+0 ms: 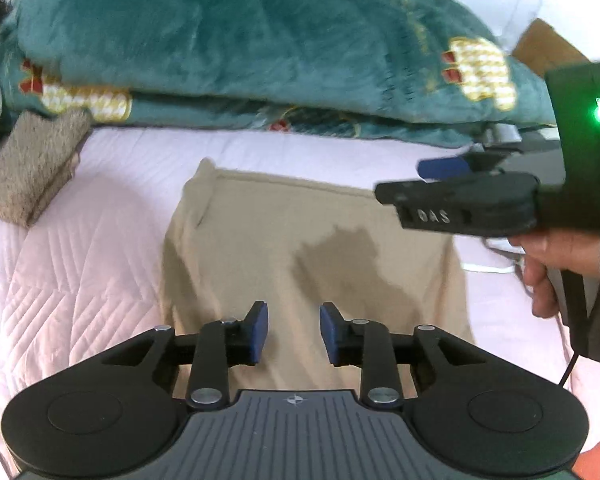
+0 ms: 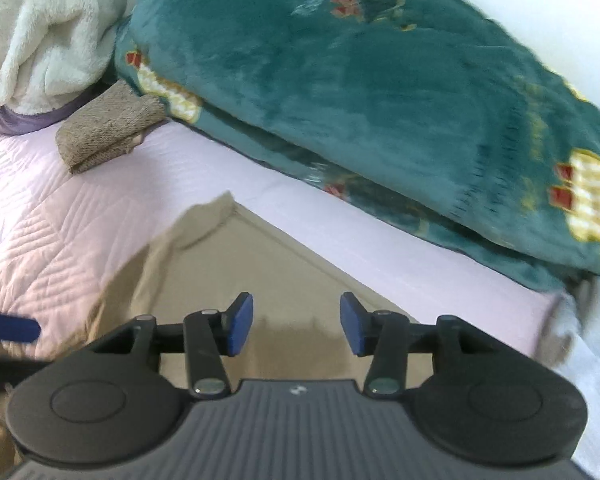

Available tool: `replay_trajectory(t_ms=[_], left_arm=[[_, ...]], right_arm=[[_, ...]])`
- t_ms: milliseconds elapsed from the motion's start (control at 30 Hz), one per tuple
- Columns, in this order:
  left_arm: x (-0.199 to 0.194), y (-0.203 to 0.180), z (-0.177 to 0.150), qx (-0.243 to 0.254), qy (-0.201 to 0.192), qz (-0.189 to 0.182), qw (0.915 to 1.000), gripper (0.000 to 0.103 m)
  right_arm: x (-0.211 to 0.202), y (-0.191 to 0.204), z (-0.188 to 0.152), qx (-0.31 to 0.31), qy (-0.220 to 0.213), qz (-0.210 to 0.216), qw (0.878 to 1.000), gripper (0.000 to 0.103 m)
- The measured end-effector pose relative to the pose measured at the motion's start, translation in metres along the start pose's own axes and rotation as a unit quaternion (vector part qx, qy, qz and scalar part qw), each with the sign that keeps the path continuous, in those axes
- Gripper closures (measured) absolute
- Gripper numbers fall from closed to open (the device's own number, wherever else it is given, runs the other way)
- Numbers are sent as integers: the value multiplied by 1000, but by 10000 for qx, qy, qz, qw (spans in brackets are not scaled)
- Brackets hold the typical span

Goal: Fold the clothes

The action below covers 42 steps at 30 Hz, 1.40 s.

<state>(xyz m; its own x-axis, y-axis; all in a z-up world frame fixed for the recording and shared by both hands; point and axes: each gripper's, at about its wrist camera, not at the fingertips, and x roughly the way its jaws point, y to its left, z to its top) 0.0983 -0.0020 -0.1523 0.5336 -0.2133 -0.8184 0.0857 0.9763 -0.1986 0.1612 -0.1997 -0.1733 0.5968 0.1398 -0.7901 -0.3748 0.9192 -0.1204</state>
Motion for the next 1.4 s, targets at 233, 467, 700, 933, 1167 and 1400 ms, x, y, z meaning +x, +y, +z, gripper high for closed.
replay_trajectory(t_ms=[233, 467, 700, 933, 1167, 1400], left_arm=[[-49, -54, -35, 13, -102, 173, 9998, 70], [-103, -77, -58, -150, -117, 180, 9997, 64], [-121, -77, -92, -60, 365, 75, 9993, 53], [-139, -52, -157, 319, 846, -83, 9959, 53], [-194, -32, -195, 479, 1070, -490, 9919, 52], [-173, 3, -240, 625, 1007, -216, 9927, 42]], right_arm=[[-75, -26, -35, 53, -160, -128, 9998, 50], [-135, -25, -67, 105, -234, -99, 9996, 46], [-169, 1, -109, 597, 194, -297, 9976, 40], [-186, 40, -177, 1091, 724, -473, 9903, 40], [-210, 78, -229, 1374, 1076, -561, 9831, 40], [-206, 110, -266, 1518, 1165, -628, 9795, 39]])
